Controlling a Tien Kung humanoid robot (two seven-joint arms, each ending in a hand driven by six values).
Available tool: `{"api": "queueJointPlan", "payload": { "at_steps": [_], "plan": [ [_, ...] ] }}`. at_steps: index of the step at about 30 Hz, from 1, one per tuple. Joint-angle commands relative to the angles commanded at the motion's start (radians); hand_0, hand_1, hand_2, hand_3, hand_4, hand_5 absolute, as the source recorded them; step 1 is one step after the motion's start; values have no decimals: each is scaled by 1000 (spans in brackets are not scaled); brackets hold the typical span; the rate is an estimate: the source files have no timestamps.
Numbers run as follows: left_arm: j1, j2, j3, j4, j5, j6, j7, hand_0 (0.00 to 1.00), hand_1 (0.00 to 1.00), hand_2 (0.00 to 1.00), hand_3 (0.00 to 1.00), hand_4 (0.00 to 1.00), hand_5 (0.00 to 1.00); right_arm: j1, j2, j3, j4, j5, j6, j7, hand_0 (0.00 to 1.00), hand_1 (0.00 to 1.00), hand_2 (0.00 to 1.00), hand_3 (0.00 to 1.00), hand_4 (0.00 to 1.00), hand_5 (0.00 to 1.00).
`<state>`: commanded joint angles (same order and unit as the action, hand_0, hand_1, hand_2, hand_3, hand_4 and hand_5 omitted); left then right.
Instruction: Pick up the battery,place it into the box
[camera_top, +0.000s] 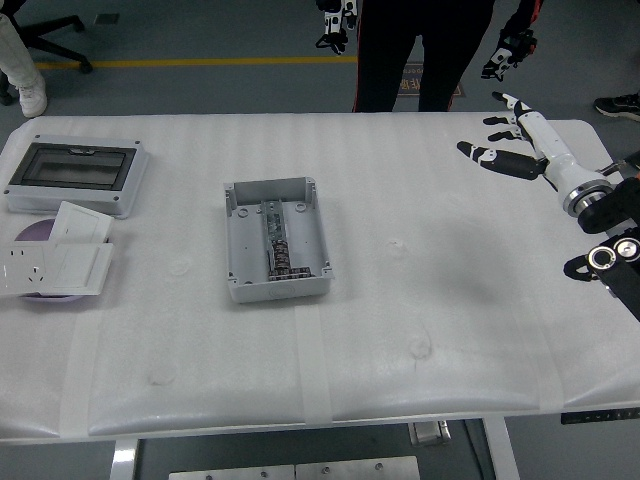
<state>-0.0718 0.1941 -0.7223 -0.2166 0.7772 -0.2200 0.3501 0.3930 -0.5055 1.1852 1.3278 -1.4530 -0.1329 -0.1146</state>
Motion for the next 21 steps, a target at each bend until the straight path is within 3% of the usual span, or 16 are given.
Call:
{"api": "queueJointPlan", "payload": {
  "at_steps": [8, 14, 21],
  "plan": [
    [2, 0, -10, 2, 8, -1, 7, 370, 599, 435, 282, 484, 285, -44, -2, 162, -48, 72, -24, 34, 848, 682, 792, 998, 859, 478],
    [-1, -2, -12, 3, 12, -5, 8, 370, 599, 441, 282, 480, 287, -19, -23, 167, -102, 133, -31, 54, 847, 682, 794, 998, 858, 485],
    [0, 5, -37, 1, 36, -8, 17, 370, 599, 453, 282, 480, 286, -15, -23, 164, -98, 174, -34, 70, 839, 680, 792, 991, 859, 496]
  ]
}}
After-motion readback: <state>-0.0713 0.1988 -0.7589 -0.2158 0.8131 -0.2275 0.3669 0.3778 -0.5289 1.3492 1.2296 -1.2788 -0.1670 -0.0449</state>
